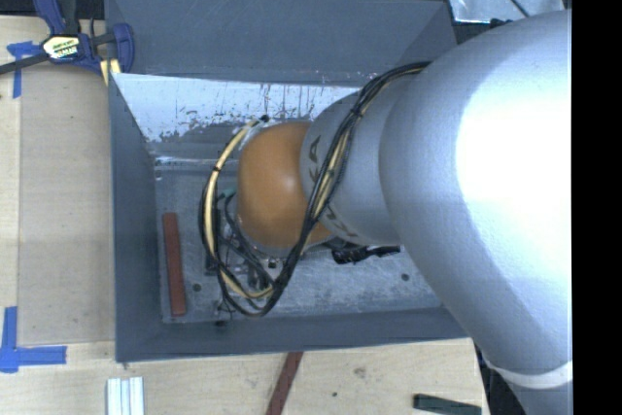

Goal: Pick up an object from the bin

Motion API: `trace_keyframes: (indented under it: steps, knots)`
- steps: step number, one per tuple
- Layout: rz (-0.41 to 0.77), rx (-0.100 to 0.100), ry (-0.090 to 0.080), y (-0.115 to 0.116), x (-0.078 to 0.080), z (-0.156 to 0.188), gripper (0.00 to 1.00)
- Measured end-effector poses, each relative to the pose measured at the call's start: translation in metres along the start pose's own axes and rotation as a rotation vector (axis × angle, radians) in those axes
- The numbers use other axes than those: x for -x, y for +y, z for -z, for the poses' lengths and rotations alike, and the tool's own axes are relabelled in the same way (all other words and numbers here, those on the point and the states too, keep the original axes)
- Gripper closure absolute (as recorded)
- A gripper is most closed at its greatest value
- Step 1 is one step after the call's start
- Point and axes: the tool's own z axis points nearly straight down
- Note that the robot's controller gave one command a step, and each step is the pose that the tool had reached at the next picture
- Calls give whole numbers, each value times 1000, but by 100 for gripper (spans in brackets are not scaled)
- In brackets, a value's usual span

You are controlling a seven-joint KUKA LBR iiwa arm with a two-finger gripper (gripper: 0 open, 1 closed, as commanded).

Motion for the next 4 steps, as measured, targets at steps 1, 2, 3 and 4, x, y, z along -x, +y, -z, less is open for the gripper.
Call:
trace_keyframes:
  steps: [1,2,3,4]
  knots:
    - [0,0,0,0,0,0,0]
    - [-33,-2,7,3,48,24,0]
    - [-191,0,1,-4,98,14,0]
    - [486,0,4,-5,42,-2,100]
